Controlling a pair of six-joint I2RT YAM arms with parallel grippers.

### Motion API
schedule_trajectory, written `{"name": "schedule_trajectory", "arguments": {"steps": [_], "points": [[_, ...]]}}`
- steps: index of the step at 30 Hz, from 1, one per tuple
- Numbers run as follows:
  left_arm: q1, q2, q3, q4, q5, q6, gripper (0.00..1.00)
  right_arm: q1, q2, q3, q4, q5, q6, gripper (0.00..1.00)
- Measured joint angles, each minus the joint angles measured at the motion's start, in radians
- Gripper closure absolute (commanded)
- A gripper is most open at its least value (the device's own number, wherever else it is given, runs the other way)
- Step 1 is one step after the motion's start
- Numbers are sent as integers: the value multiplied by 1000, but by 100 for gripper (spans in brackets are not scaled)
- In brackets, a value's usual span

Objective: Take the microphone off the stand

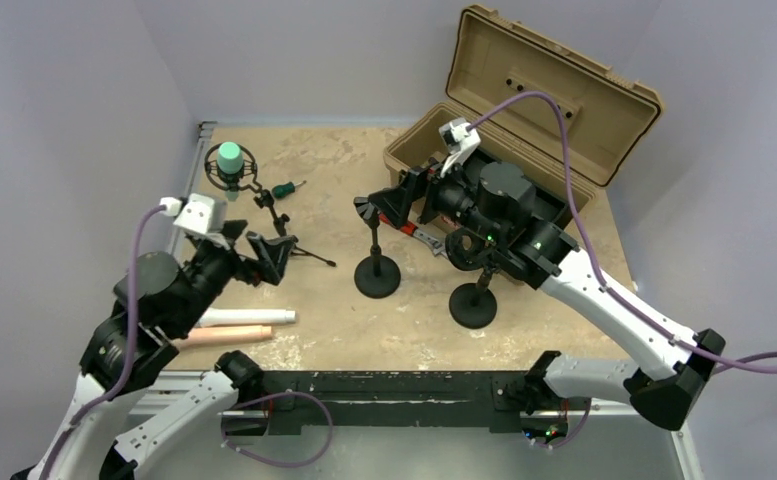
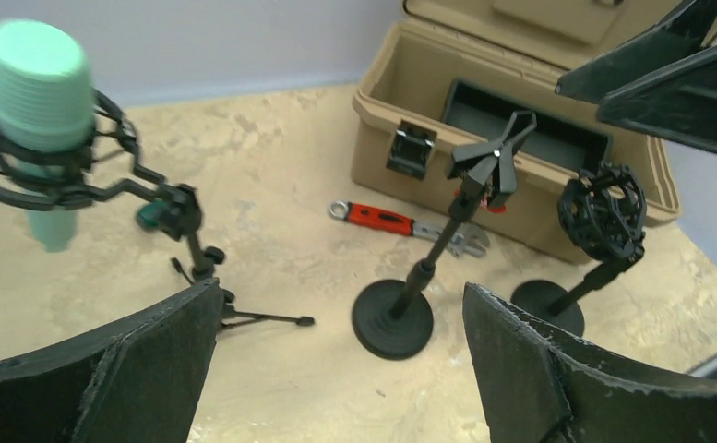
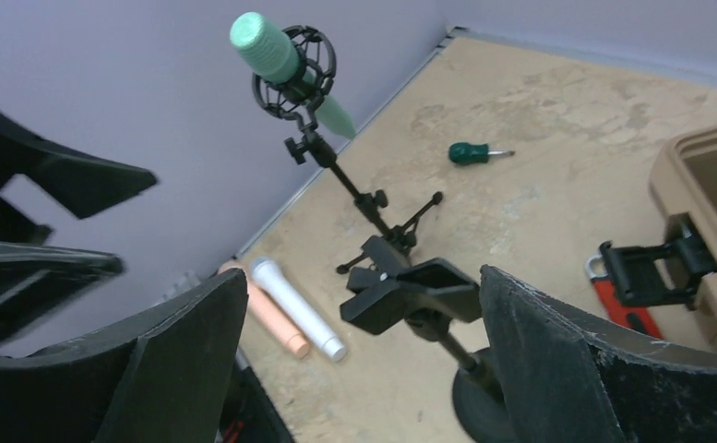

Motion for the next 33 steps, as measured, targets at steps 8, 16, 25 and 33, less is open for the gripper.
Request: {"name": "schedule_trajectory", "arguments": {"steps": [8,16,25,33], "points": [[0,100,-47,58,101,-74,1,-131,-34,-171,106,-183,250,18],[0,79,-85,97,146,-124,1,-156,34,-259,210,-311,389,22],[0,28,-98,104,144,-130,1,-163,58,-264,364,-361,456,29],[0,-15,-106,102,124,-130,1,-163,130,-264,396,-370,482,46]]}}
